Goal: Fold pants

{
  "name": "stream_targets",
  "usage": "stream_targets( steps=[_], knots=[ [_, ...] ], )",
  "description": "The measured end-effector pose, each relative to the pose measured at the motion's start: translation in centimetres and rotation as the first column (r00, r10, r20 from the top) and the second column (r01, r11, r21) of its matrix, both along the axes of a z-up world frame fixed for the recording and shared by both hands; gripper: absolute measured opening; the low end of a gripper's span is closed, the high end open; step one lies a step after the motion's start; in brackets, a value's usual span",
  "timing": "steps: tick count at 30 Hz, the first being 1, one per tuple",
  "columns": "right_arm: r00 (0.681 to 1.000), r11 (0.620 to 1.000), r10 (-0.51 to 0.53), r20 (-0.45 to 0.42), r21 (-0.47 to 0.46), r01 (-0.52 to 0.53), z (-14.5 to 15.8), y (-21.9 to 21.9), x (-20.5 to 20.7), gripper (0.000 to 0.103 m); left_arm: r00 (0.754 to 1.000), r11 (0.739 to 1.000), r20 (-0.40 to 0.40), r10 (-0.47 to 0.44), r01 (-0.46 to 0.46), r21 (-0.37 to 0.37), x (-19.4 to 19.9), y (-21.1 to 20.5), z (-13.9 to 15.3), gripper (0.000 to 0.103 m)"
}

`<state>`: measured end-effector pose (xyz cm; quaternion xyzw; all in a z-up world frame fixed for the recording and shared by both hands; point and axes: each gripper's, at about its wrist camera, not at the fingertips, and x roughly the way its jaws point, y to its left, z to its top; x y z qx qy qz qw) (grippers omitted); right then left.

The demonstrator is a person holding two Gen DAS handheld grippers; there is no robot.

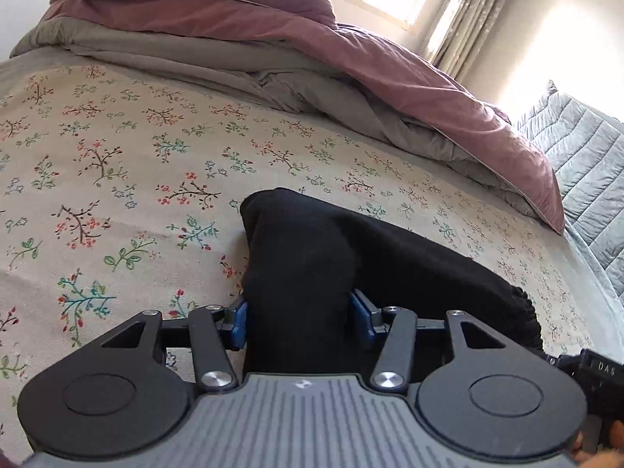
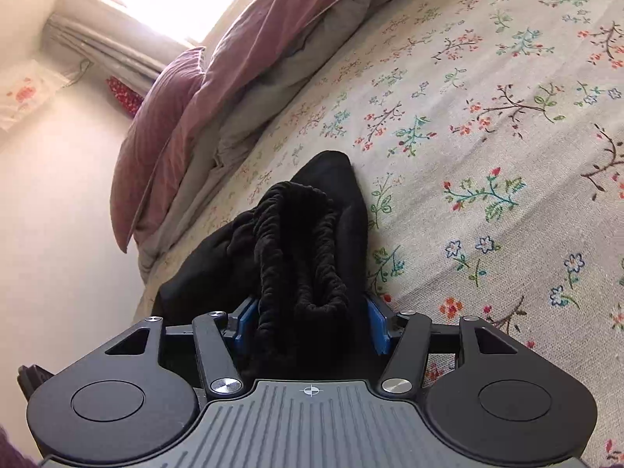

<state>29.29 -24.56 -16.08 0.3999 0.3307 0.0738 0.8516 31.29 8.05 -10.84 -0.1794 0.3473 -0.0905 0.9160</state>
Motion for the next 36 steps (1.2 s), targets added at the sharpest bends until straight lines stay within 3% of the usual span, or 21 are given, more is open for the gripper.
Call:
stream_targets(
  steps=[1, 3, 5, 9, 10, 13, 14, 15, 19, 20, 23, 24, 26, 28, 30, 33, 36],
  knots=[
    [1.000, 1.000, -0.007, -0.007, -0.020, 0.007, 0.2, 0.1, -0.2, 0.060, 1.000, 1.000, 0.010, 0.024, -0.023, -0.014, -0.4, 0.5, 0.6, 0.067],
    [1.000, 0.995, -0.010, -0.015, -0.099, 0.008, 1.0, 0.7, -0.7, 0.072, 0.992, 0.994, 0.057, 0.113, -0.112, -0.018, -1.9, 1.6, 2.0, 0.085],
    [1.000, 0.985, -0.018, 0.005, -0.171, 0.019, 2.4, 0.6, -1.7, 0.077, 0.987, 0.989, 0.075, 0.142, -0.144, 0.026, -3.4, 1.2, 3.0, 0.086],
    [0.991, 0.931, -0.129, 0.040, -0.338, 0.135, 4.9, 0.8, -4.0, 0.082, 0.995, 0.993, 0.095, -0.034, 0.022, 0.118, -5.8, -3.5, 2.7, 0.079],
    [0.987, 0.900, -0.138, 0.083, -0.405, 0.160, 5.6, 1.6, -4.8, 0.081, 0.995, 0.988, 0.085, -0.058, 0.045, 0.145, -6.1, -4.7, 2.3, 0.077],
    [0.975, 0.826, 0.011, 0.220, -0.551, 0.115, 7.2, 5.8, -7.1, 0.043, 0.996, 0.959, 0.040, -0.080, 0.066, 0.275, -6.4, -7.4, 0.0, 0.074],
    [0.972, 0.823, 0.052, 0.229, -0.560, 0.088, 7.3, 7.0, -7.4, 0.027, 0.996, 0.948, 0.030, -0.082, 0.069, 0.309, -6.3, -7.8, -0.9, 0.074],
    [0.973, 0.824, 0.091, 0.213, -0.564, 0.047, 7.1, 8.2, -7.3, 0.022, 0.996, 0.940, 0.034, -0.084, 0.068, 0.335, -6.3, -7.9, -1.7, 0.074],
    [0.994, 0.811, 0.075, 0.083, -0.586, -0.012, 3.5, 9.5, -5.2, 0.022, 0.991, 0.921, 0.058, -0.118, 0.088, 0.379, -7.6, -8.0, -1.9, 0.073],
    [0.999, 0.824, 0.043, 0.031, -0.567, -0.018, 2.0, 9.0, -4.6, 0.020, 0.990, 0.921, 0.062, -0.126, 0.094, 0.377, -7.9, -7.8, -1.6, 0.073],
    [0.997, 0.890, 0.016, 0.072, -0.456, 0.019, 0.2, 7.0, -5.9, 0.019, 0.992, 0.942, 0.061, -0.108, 0.083, 0.325, -8.9, -6.3, -0.7, 0.076],
    [0.998, 0.896, 0.004, 0.055, -0.444, 0.021, 0.5, 6.9, -6.1, 0.019, 0.995, 0.947, 0.056, -0.088, 0.066, 0.314, -9.1, -5.9, -0.4, 0.083],
    [0.999, 0.866, 0.029, 0.013, -0.500, -0.019, 1.8, 7.7, -6.7, 0.020, 0.999, 0.951, 0.027, -0.039, 0.029, 0.308, -10.0, -5.2, 0.1, 0.092],
    [0.997, 0.830, 0.076, -0.003, -0.554, -0.065, 2.7, 8.6, -7.8, 0.026, 0.998, 0.953, -0.060, 0.021, -0.002, 0.301, -11.2, -5.0, 0.6, 0.093],
    [0.997, 0.831, 0.074, -0.025, -0.551, -0.076, 3.6, 8.6, -9.3, 0.027, 0.994, 0.956, -0.097, 0.057, -0.026, 0.292, -13.0, -4.9, 1.6, 0.095],
    [0.995, 0.869, 0.060, -0.080, -0.487, -0.091, 4.8, 8.3, -11.9, 0.029, 0.996, 0.956, -0.033, 0.080, -0.067, 0.287, -17.3, -5.1, 4.2, 0.103],
    [0.996, 0.867, 0.078, -0.034, -0.492, -0.085, 7.2, 9.1, -15.6, 0.029, 0.993, 0.956, 0.046, 0.104, -0.113, 0.271, -21.8, -5.5, 6.5, 0.103]
  ],
)
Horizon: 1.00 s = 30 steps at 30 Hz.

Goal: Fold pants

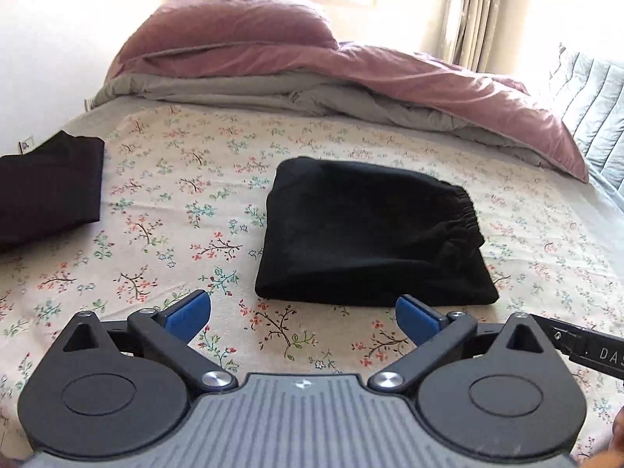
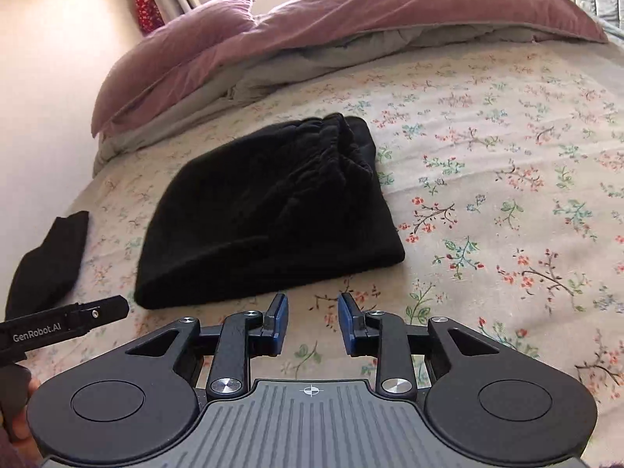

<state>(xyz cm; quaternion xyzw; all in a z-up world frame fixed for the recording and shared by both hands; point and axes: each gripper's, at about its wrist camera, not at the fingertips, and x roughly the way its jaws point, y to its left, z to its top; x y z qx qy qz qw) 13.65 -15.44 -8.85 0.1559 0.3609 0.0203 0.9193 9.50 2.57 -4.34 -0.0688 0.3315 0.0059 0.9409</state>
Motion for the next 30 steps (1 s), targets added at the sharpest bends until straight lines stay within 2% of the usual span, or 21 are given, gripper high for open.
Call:
stream_targets(
  steps=[1, 3, 4, 6, 8, 10, 12, 15, 19, 23, 30],
  knots=[
    [1.000, 1.000, 0.003, 0.027, -0.012, -0.003, 0.9, 0.3, -1.4, 0.031, 1.000, 1.000, 0.013, -0.005, 0.005, 0.001, -1.2, -0.2, 0.5, 0.103],
    [0.996, 1.000, 0.007, 0.093, -0.009, -0.006, 2.7, 0.8, -4.5, 0.047, 0.999, 1.000, 0.033, -0.015, 0.015, 0.011, -2.9, -0.6, 1.0, 0.103],
    [0.993, 1.000, 0.017, 0.116, -0.003, -0.017, 3.4, 1.0, -5.8, 0.051, 0.999, 1.000, 0.041, -0.013, 0.012, 0.019, -3.8, -0.8, 1.2, 0.103],
    [0.988, 1.000, 0.025, 0.154, -0.010, -0.024, 4.5, 1.3, -8.2, 0.054, 0.998, 0.999, 0.064, -0.003, 0.000, 0.051, -4.9, -1.4, 1.7, 0.103],
    [0.983, 0.998, 0.018, 0.185, -0.057, -0.007, 5.5, 1.7, -9.8, 0.055, 0.997, 0.996, 0.075, 0.017, -0.023, 0.089, -6.2, -2.1, 2.1, 0.103],
    [0.978, 0.997, 0.026, 0.206, -0.083, -0.009, 6.3, 2.0, -11.4, 0.063, 0.995, 0.993, 0.102, 0.019, -0.031, 0.112, -8.0, -2.8, 2.7, 0.103],
    [0.972, 0.996, 0.060, 0.225, -0.080, -0.043, 6.9, 2.3, -12.8, 0.077, 0.989, 0.993, 0.150, -0.001, -0.016, 0.117, -9.3, -3.2, 3.2, 0.103],
    [0.965, 0.992, 0.093, 0.245, -0.109, -0.068, 7.2, 2.6, -14.3, 0.090, 0.988, 0.996, 0.151, -0.021, 0.007, 0.093, -9.7, -3.5, 3.5, 0.103],
    [0.971, 0.992, 0.032, 0.238, -0.127, -0.001, 7.4, 2.5, -15.1, 0.096, 0.990, 0.995, 0.141, -0.018, 0.004, 0.100, -9.7, -3.9, 3.2, 0.103],
    [0.975, 0.992, 0.035, 0.219, -0.128, -0.007, 7.9, 2.5, -15.6, 0.103, 0.992, 0.996, 0.124, -0.015, 0.004, 0.086, -9.8, -4.1, 3.1, 0.103],
    [0.979, 0.990, 0.008, 0.204, -0.140, 0.021, 7.5, 2.2, -15.8, 0.103, 0.994, 0.996, 0.107, -0.026, 0.017, 0.084, -10.2, -5.0, 2.9, 0.103]
  ],
)
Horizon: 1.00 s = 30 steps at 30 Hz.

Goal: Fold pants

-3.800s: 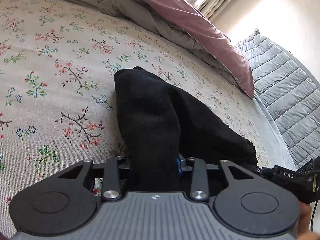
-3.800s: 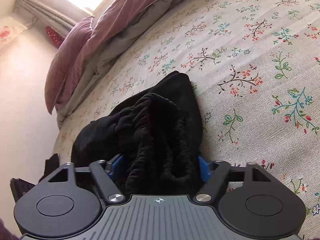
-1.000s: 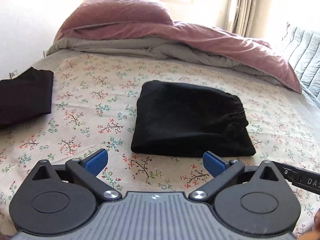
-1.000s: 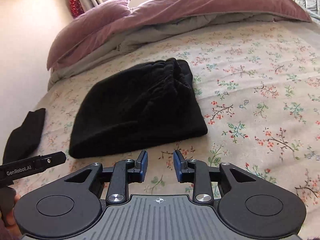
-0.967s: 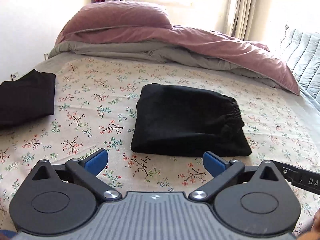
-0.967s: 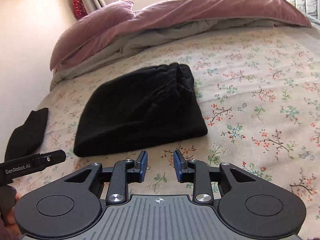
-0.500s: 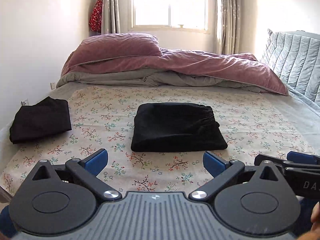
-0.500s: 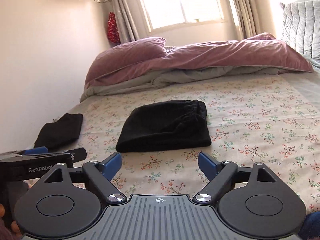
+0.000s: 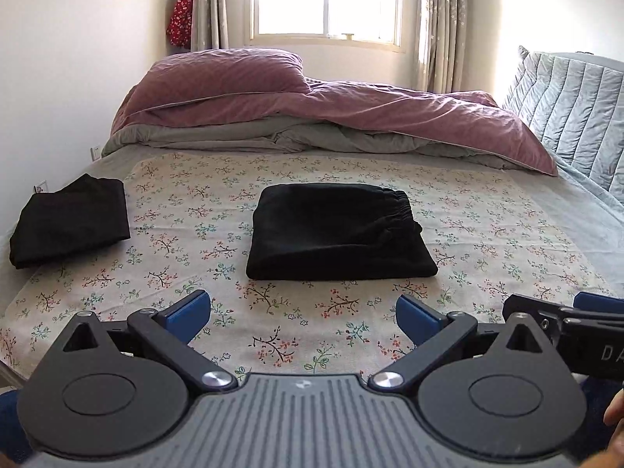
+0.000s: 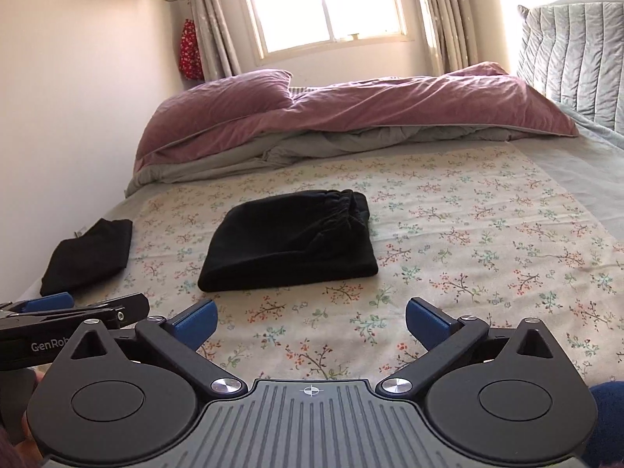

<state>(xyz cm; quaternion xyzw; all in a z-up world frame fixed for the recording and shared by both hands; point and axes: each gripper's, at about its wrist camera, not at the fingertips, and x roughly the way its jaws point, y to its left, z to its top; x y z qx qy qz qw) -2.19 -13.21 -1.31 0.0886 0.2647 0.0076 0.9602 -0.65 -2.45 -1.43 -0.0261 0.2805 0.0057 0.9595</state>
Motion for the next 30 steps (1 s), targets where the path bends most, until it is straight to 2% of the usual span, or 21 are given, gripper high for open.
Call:
stream_targets(
  steps=[15, 30],
  knots=[
    [1.000, 1.000, -0.020, -0.018, -0.022, 0.020, -1.0, 0.1, 0.8, 0.103, 0.999, 1.000, -0.040, 0.019, -0.019, -0.016, 0.2, 0.5, -0.6, 0.103],
    [0.999, 0.999, -0.025, -0.030, -0.022, 0.024, -1.6, 0.0, 1.5, 0.103, 0.998, 1.000, -0.068, -0.016, 0.015, -0.022, 1.0, 0.6, -0.9, 0.103]
  ],
)
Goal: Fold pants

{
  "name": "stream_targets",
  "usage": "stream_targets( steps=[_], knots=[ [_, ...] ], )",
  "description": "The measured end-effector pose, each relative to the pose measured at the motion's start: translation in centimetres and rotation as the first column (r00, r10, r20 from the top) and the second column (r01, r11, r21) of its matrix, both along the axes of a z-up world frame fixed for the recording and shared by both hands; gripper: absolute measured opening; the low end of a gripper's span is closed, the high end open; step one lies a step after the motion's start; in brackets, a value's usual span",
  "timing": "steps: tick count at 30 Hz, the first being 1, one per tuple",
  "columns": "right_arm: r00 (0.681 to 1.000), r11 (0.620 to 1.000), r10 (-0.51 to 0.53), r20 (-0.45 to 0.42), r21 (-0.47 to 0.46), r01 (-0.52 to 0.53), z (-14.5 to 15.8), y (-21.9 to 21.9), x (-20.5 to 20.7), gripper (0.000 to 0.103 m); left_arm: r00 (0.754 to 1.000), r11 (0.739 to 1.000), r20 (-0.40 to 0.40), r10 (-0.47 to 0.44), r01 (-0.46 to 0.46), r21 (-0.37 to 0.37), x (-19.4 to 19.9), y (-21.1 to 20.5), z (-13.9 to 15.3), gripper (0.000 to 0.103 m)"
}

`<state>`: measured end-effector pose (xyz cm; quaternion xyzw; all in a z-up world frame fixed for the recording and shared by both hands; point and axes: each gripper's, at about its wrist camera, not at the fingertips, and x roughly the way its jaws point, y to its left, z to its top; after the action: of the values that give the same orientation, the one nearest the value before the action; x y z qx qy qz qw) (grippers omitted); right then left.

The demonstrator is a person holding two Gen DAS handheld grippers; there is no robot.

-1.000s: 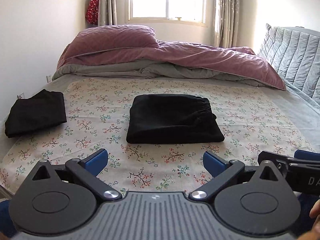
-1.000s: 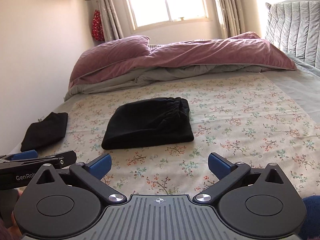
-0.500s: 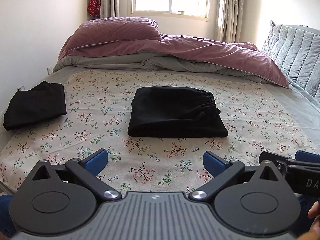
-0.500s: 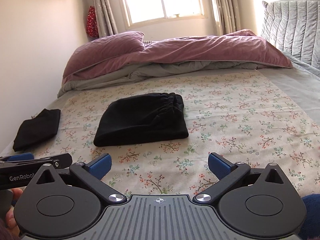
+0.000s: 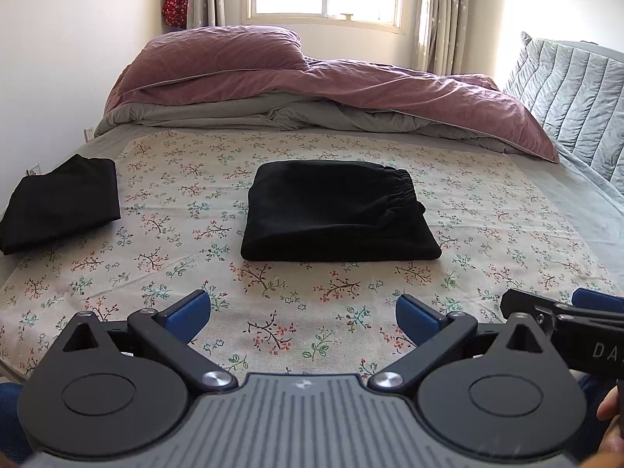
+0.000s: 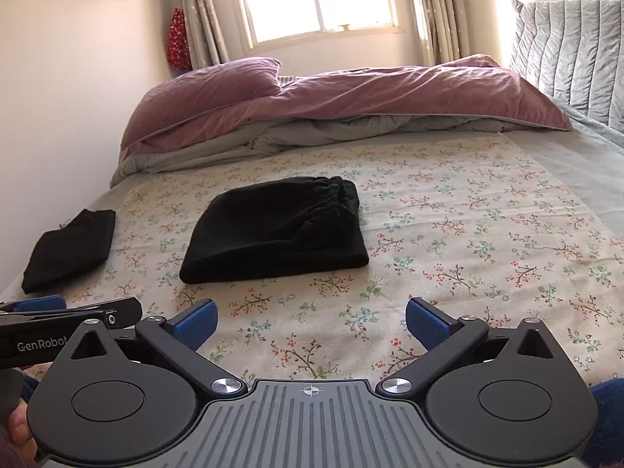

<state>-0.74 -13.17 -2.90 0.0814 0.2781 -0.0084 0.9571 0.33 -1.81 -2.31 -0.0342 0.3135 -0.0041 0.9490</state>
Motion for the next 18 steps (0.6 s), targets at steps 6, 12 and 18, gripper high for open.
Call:
stream_targets(
  steps=[6, 12, 18],
  knots=[
    [1.000, 1.000, -0.006, -0.005, -0.002, 0.006, -0.14, -0.04, 0.05, 0.103, 1.000, 1.000, -0.002, 0.001, -0.001, -0.003, -0.01, 0.11, 0.08, 0.103],
    [1.000, 1.000, -0.006, 0.002, -0.011, 0.006, -0.05, 0.14, -0.13, 0.103, 1.000, 1.000, 0.005, -0.007, 0.007, 0.001, -0.08, -0.02, 0.20, 0.103],
    [1.000, 1.000, -0.004, 0.007, -0.018, 0.004, 0.09, 0.31, -0.25, 0.103, 1.000, 1.000, 0.006, -0.008, 0.008, 0.002, -0.05, -0.03, 0.22, 0.103]
  ],
)
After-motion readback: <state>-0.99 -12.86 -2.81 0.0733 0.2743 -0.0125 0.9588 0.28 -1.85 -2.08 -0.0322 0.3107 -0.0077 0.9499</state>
